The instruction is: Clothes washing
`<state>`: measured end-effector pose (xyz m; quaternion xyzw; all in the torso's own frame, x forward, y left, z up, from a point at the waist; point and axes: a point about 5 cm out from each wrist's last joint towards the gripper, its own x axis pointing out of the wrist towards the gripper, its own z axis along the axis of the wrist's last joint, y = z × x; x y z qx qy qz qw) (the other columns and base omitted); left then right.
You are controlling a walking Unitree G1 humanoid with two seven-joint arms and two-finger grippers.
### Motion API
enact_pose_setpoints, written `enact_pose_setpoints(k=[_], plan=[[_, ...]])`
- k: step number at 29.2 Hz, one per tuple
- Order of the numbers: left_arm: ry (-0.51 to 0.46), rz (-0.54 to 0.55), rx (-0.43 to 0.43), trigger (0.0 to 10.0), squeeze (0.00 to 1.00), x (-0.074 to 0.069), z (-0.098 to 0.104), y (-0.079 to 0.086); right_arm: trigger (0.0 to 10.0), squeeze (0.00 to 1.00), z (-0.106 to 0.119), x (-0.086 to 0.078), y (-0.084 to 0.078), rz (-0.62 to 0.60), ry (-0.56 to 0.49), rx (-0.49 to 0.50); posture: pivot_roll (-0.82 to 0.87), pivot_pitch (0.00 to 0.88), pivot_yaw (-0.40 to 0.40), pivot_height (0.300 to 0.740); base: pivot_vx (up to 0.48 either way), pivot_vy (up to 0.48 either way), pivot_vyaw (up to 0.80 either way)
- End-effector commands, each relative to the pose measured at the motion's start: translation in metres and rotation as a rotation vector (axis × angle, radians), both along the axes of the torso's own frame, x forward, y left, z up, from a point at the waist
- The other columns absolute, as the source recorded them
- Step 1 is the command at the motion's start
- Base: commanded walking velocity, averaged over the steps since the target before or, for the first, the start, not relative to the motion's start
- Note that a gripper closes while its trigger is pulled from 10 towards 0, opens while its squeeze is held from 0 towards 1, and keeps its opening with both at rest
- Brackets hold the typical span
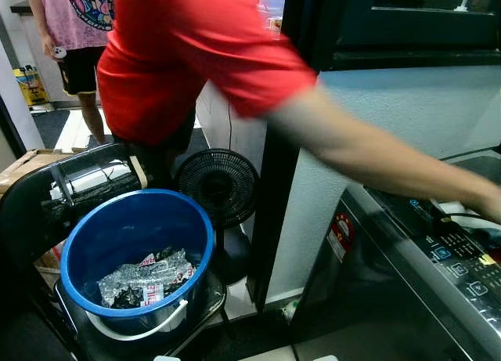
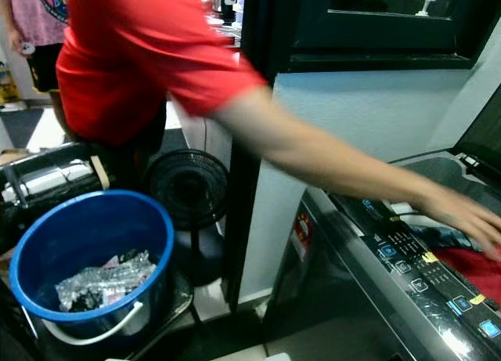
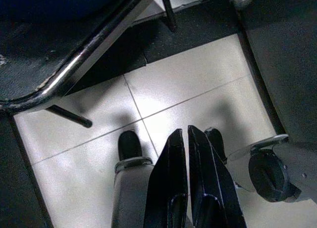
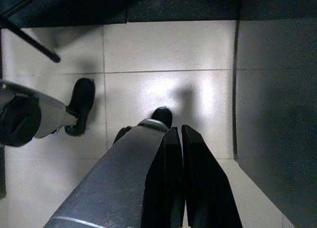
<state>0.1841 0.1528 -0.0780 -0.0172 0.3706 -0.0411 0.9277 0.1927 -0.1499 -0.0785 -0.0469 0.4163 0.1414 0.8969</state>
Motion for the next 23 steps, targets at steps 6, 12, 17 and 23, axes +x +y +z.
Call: enact_pose_setpoints(k=[6,12,17,23], plan=[[0.038,0.012,0.028,10.0,0.00,-0.011,-0.006,0.003,10.0,0.00,-0.004,-0.007,-0.003,0.011,0.030,-0.018,0.00,0.000,-0.006,0.740,0.000,0.000,0.00],[0.041,-0.016,0.033,10.0,0.00,-0.013,-0.007,0.002,10.0,0.00,-0.003,-0.006,-0.012,-0.077,0.020,-0.009,0.01,0.003,-0.021,0.740,0.000,0.000,0.00],[0.039,0.009,0.044,10.0,0.00,-0.013,-0.006,0.005,10.0,0.00,-0.004,-0.009,-0.010,-0.023,0.032,-0.023,0.00,0.011,-0.021,0.740,0.000,0.000,0.00],[0.034,-0.010,0.027,10.0,0.00,-0.015,-0.007,0.001,10.0,0.00,-0.004,-0.009,-0.007,-0.040,0.016,0.000,0.01,0.004,-0.026,0.740,0.000,0.000,0.00]])
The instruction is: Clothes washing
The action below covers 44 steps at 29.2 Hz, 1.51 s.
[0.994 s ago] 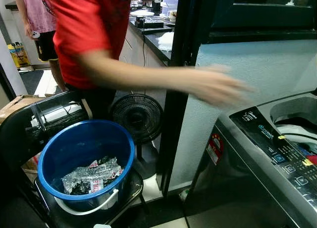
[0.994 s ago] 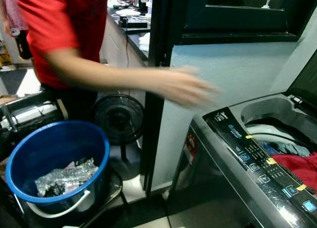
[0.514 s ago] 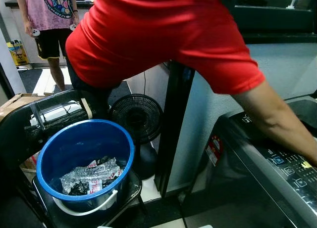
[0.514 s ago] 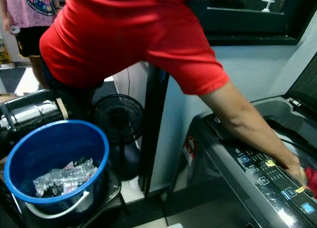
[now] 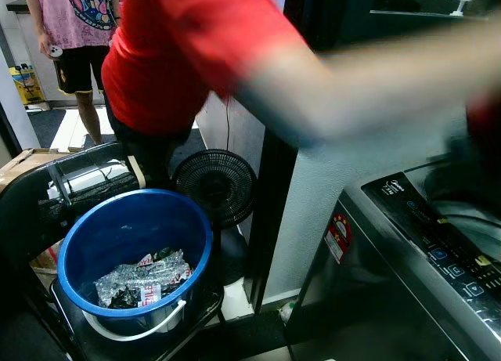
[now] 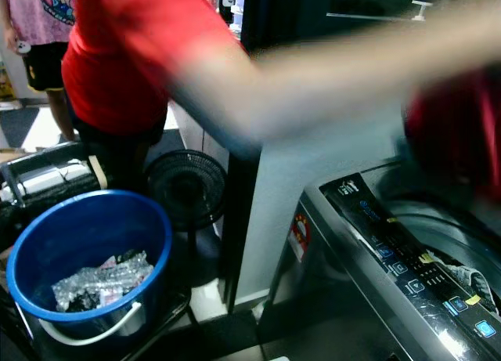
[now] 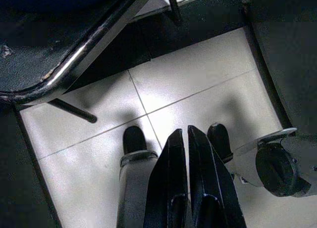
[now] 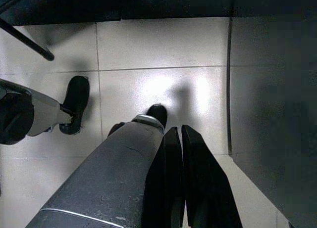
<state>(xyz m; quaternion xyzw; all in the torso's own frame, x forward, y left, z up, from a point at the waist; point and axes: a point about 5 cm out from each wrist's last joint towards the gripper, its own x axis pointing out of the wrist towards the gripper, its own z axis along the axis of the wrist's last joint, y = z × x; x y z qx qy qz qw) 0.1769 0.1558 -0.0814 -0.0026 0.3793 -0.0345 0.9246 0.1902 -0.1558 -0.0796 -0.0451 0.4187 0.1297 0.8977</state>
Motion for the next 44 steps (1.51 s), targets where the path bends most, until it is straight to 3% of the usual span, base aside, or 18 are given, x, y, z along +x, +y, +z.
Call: enact_pose_setpoints(k=[1,6,11,16,21,23,26,29,31,35,41,43,44], plan=[[0.017,-0.011,-0.006,10.0,0.00,-0.007,-0.003,-0.002,10.0,0.00,-0.003,-0.006,-0.001,-0.017,0.013,0.007,0.01,0.004,-0.026,0.740,0.000,0.000,0.00],[0.025,-0.012,0.002,10.0,0.00,-0.009,-0.004,-0.001,10.0,0.00,-0.003,-0.007,-0.001,0.009,0.021,-0.012,-0.01,0.003,-0.008,0.740,0.000,0.000,0.00],[0.016,-0.007,0.003,10.0,0.00,-0.007,-0.003,0.000,10.0,0.00,-0.002,-0.004,-0.003,-0.069,0.008,0.016,-0.01,0.004,-0.017,0.740,0.000,0.000,0.00],[0.029,-0.046,0.008,10.0,0.00,-0.007,-0.004,-0.002,10.0,0.00,-0.004,-0.008,-0.002,-0.059,0.015,-0.001,-0.03,0.001,0.007,0.740,0.000,0.000,0.00],[0.009,0.024,-0.026,10.0,0.00,0.002,0.000,0.002,10.0,0.00,-0.005,-0.010,-0.006,-0.030,0.033,-0.023,-0.04,0.000,0.029,0.740,0.000,0.000,0.00],[-0.025,-0.027,-0.032,10.0,0.00,0.007,0.004,-0.002,10.0,0.00,-0.001,-0.002,-0.011,-0.124,-0.003,0.009,-0.03,0.000,0.016,0.740,0.000,0.000,0.00],[-0.025,-0.015,-0.044,10.0,0.00,0.009,0.004,-0.001,10.0,0.00,0.001,0.001,-0.012,-0.152,-0.009,0.022,-0.03,0.000,0.014,0.740,0.000,0.000,0.00],[0.051,-0.013,-0.036,10.0,0.00,-0.002,-0.003,0.001,10.0,0.00,-0.003,-0.004,-0.007,-0.092,0.044,-0.001,-0.03,0.000,0.020,0.740,0.000,0.000,0.00],[0.126,-0.054,-0.017,10.0,0.00,-0.018,-0.011,0.001,10.0,0.00,-0.011,-0.017,-0.002,-0.030,0.138,-0.029,-0.03,0.000,0.014,0.740,0.000,0.000,0.00],[0.138,-0.018,-0.017,10.0,0.00,-0.023,-0.013,0.002,10.0,0.00,-0.015,-0.025,0.001,0.014,0.187,-0.027,-0.03,0.000,0.008,0.740,0.000,0.000,0.00],[0.119,-0.021,-0.021,10.0,0.00,-0.018,-0.011,0.003,10.0,0.00,-0.014,-0.023,0.000,0.009,0.173,-0.031,-0.02,0.000,0.003,0.740,0.000,0.000,0.00],[0.069,-0.032,-0.032,10.0,0.00,-0.004,-0.004,0.002,10.0,0.00,-0.009,-0.013,-0.006,-0.017,0.127,-0.033,-0.02,0.000,0.002,0.740,0.000,0.000,0.00],[0.069,-0.032,-0.032,10.0,0.00,-0.004,-0.004,0.002,10.0,0.00,-0.009,-0.013,-0.006,-0.017,0.127,-0.033,-0.02,0.000,0.002,0.740,0.000,0.000,0.00]])
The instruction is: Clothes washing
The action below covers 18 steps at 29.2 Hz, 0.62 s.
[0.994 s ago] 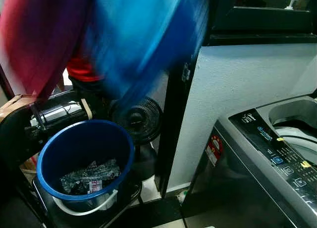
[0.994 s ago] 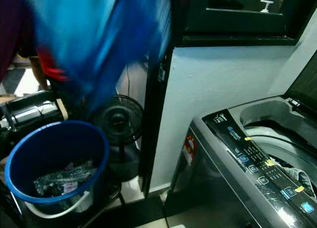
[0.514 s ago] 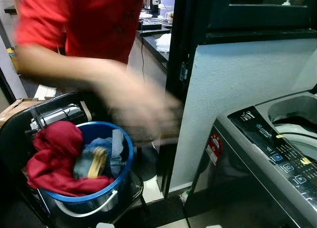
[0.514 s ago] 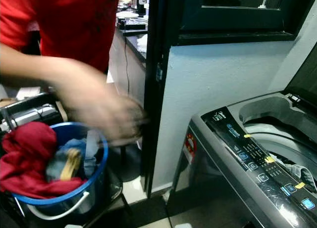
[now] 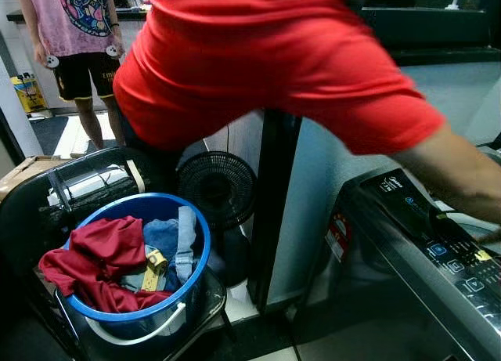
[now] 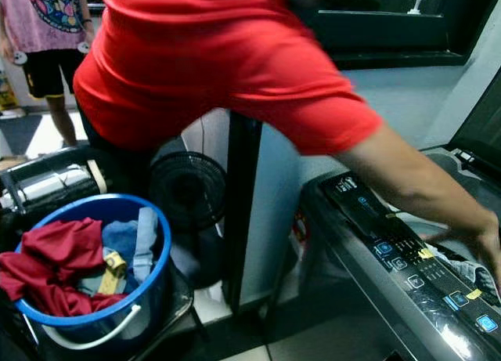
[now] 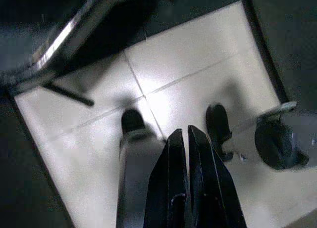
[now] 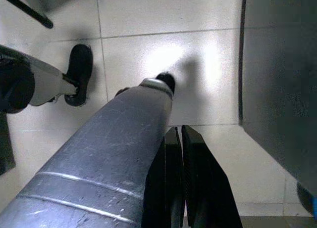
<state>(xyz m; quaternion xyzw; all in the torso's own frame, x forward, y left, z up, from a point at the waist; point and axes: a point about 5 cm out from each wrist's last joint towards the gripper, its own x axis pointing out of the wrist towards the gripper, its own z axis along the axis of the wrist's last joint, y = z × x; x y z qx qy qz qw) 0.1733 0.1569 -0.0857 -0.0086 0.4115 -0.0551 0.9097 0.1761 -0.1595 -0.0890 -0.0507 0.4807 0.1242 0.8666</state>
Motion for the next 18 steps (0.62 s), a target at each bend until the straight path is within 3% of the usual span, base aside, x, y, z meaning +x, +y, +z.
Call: enact_pose_setpoints(k=[1,5,10,14,18], plan=[[-0.017,-0.002,-0.014,10.0,0.00,0.004,0.002,-0.001,10.0,0.00,0.002,0.005,-0.004,-0.025,-0.024,-0.002,-0.02,0.000,0.002,0.740,0.000,0.000,0.00],[-0.014,-0.044,-0.018,10.0,0.00,0.003,0.002,-0.011,10.0,0.00,0.003,0.006,-0.004,-0.041,-0.030,0.007,-0.01,0.000,-0.009,0.740,0.000,0.000,0.00],[-0.007,-0.027,-0.015,10.0,0.00,0.001,0.000,-0.009,10.0,0.00,-0.002,-0.005,0.002,0.016,0.005,0.000,-0.01,0.000,-0.004,0.740,0.000,0.000,0.00],[-0.020,-0.046,-0.018,10.0,0.00,0.003,0.002,-0.010,10.0,0.00,-0.001,-0.004,0.001,-0.043,-0.012,0.018,0.00,0.000,-0.016,0.740,0.000,0.000,0.00],[-0.003,-0.047,-0.017,10.0,0.00,0.003,0.001,-0.006,10.0,0.00,-0.003,-0.006,-0.002,-0.017,0.009,-0.007,-0.01,0.000,0.010,0.740,0.000,0.000,0.00]])
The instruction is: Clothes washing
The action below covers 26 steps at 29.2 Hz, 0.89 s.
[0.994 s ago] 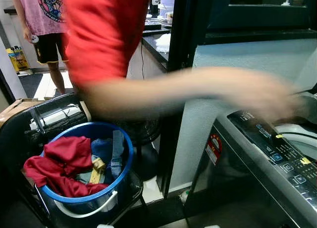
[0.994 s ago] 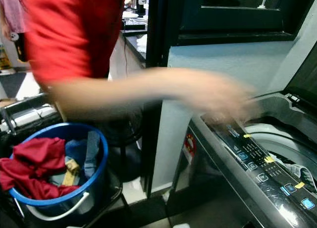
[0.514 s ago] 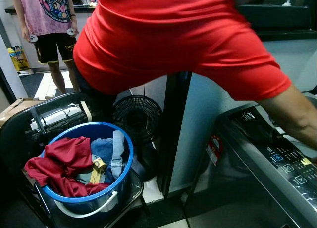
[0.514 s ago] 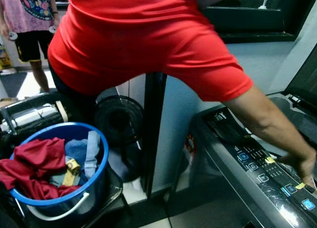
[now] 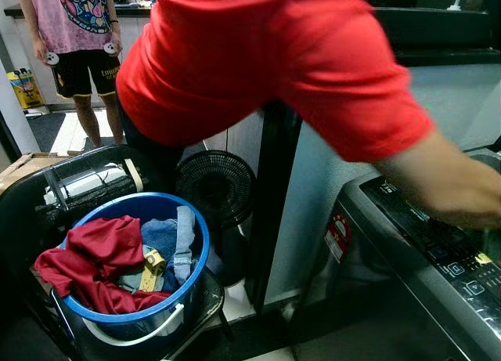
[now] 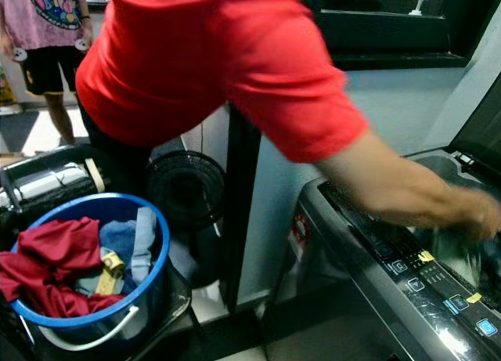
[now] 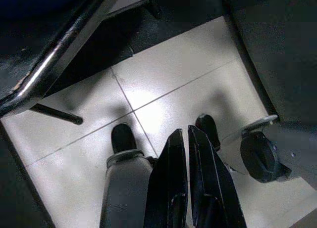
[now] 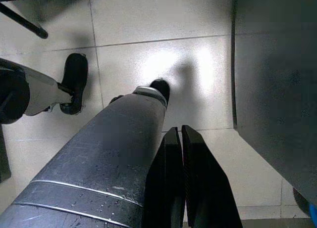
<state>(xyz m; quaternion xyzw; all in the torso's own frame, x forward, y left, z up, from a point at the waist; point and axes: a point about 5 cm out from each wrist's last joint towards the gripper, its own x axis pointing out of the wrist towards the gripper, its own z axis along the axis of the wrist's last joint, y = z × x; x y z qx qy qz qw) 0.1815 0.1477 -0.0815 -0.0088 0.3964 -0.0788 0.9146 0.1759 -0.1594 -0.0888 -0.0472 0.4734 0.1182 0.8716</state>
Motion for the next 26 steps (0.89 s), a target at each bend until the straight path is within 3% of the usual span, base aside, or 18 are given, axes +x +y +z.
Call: enact_pose_setpoints(k=[1,6,9,11,15,17,21,26], plan=[[0.033,-0.016,0.009,10.0,0.00,-0.006,-0.003,0.003,10.0,0.00,-0.003,-0.007,-0.003,0.005,0.031,-0.019,-0.01,0.000,0.010,0.740,0.000,0.000,0.00],[0.003,-0.007,0.009,10.0,0.00,-0.001,-0.001,0.002,10.0,0.00,-0.002,-0.005,-0.006,-0.028,0.017,0.003,-0.01,0.000,-0.007,0.740,0.000,0.000,0.00],[-0.015,0.011,-0.001,10.0,0.00,0.004,0.002,0.008,10.0,0.00,-0.003,-0.007,0.001,-0.017,0.025,0.004,-0.02,0.000,0.022,0.740,0.000,0.000,0.00],[-0.046,-0.035,-0.012,10.0,0.00,0.005,0.004,0.003,10.0,0.00,-0.004,-0.008,-0.001,-0.053,0.027,0.010,0.01,0.015,-0.005,0.740,0.000,0.000,0.00],[-0.079,0.000,0.005,10.0,0.00,0.009,0.007,0.003,10.0,0.00,-0.005,-0.010,-0.003,-0.089,0.033,0.026,0.02,0.014,-0.016,0.740,0.000,0.000,0.00],[-0.077,0.053,0.007,10.0,0.00,0.010,0.008,0.011,10.0,0.00,-0.005,-0.012,-0.002,-0.055,0.041,0.015,0.04,0.017,-0.020,0.740,0.000,0.000,0.00],[-0.028,0.068,0.018,10.0,0.00,-0.001,0.002,0.024,10.0,0.00,-0.007,-0.015,0.003,-0.015,0.052,0.012,0.02,0.026,0.026,0.740,0.000,0.000,0.00],[-0.010,0.007,0.014,10.0,0.00,-0.009,-0.001,0.016,10.0,0.00,-0.006,-0.013,0.000,-0.072,0.042,0.023,0.02,0.030,-0.007,0.740,0.000,0.000,0.00]])
